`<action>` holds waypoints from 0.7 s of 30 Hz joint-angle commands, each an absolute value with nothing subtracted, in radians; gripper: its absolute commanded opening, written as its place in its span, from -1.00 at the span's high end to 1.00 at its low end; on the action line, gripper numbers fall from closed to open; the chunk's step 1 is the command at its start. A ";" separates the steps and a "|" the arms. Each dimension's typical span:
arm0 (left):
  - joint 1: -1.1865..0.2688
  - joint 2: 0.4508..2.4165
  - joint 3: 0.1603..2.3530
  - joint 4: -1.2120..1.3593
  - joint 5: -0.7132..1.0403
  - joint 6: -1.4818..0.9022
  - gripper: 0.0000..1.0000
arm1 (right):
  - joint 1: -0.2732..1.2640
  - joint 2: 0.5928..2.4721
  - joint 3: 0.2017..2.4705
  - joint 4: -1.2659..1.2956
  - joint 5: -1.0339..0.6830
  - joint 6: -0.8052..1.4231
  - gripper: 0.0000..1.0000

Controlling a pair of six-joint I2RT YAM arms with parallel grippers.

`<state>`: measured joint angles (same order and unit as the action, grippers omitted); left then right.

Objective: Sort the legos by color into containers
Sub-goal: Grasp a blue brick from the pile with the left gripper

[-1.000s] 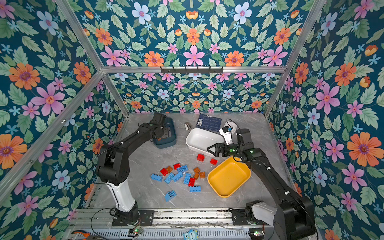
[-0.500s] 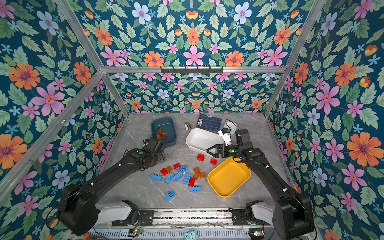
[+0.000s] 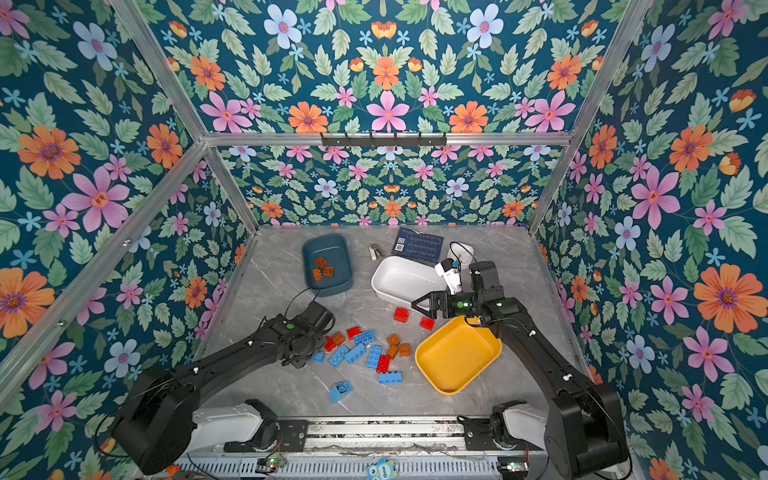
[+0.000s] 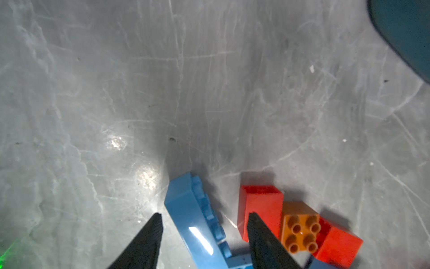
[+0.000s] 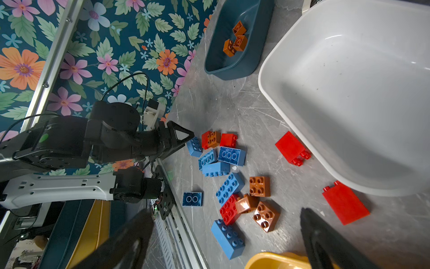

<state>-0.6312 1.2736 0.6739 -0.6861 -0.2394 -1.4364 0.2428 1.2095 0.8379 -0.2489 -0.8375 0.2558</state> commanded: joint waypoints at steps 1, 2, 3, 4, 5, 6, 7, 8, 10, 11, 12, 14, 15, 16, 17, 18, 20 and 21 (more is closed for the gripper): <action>-0.638 1.288 0.653 -0.659 -0.236 -1.479 -0.09 | 0.243 1.208 0.837 -0.240 -0.857 0.245 -0.98; -0.640 1.294 0.643 -0.644 -0.229 -1.476 -0.08 | 0.243 1.207 0.836 -0.241 -0.856 0.245 -0.98; -0.641 1.301 0.639 -0.632 -0.223 -1.475 -0.05 | 0.243 1.209 0.836 -0.242 -0.855 0.244 -0.98; -0.642 1.309 0.638 -0.626 -0.221 -1.475 0.00 | 0.243 1.209 0.836 -0.244 -0.857 0.243 -0.98; -0.645 1.317 0.636 -0.618 -0.221 -1.473 0.04 | 0.244 1.208 0.836 -0.244 -0.857 0.243 -0.98; -0.646 1.324 0.634 -0.611 -0.219 -1.470 0.08 | 0.243 1.209 0.836 -0.244 -0.856 0.243 -0.98; -0.647 1.331 0.631 -0.599 -0.216 -1.468 0.14 | 0.244 1.208 0.835 -0.247 -0.856 0.242 -0.98; -0.649 1.336 0.632 -0.595 -0.214 -1.466 0.24 | 0.243 1.207 0.837 -0.251 -0.855 0.241 -0.98; -0.650 1.336 0.647 -0.607 -0.223 -1.458 0.44 | 0.244 1.203 0.840 -0.261 -0.852 0.236 -0.98; -0.652 1.332 0.659 -0.617 -0.231 -1.448 0.51 | 0.243 1.199 0.841 -0.265 -0.847 0.234 -0.98; -0.652 1.326 0.672 -0.631 -0.240 -1.437 0.56 | 0.244 1.196 0.842 -0.268 -0.844 0.233 -0.98; -0.651 1.313 0.712 -0.670 -0.268 -1.411 0.66 | 0.244 1.195 0.843 -0.269 -0.839 0.233 -0.98; -0.652 1.308 0.733 -0.685 -0.282 -1.391 0.68 | 0.243 1.195 0.845 -0.270 -0.838 0.233 -0.98; -0.652 1.309 0.764 -0.707 -0.298 -1.362 0.69 | 0.242 1.195 0.846 -0.268 -0.836 0.233 -0.98; -0.652 1.313 0.804 -0.730 -0.318 -1.333 0.69 | 0.243 1.194 0.848 -0.269 -0.837 0.233 -0.98; -0.651 1.318 0.839 -0.743 -0.333 -1.292 0.69 | 0.244 1.193 0.849 -0.267 -0.836 0.233 -0.98; -0.648 1.344 0.933 -0.761 -0.373 -1.192 0.69 | 0.244 1.192 0.854 -0.263 -0.827 0.235 -0.98; -0.647 1.361 0.974 -0.761 -0.383 -1.142 0.70 | 0.243 1.191 0.857 -0.261 -0.824 0.236 -0.98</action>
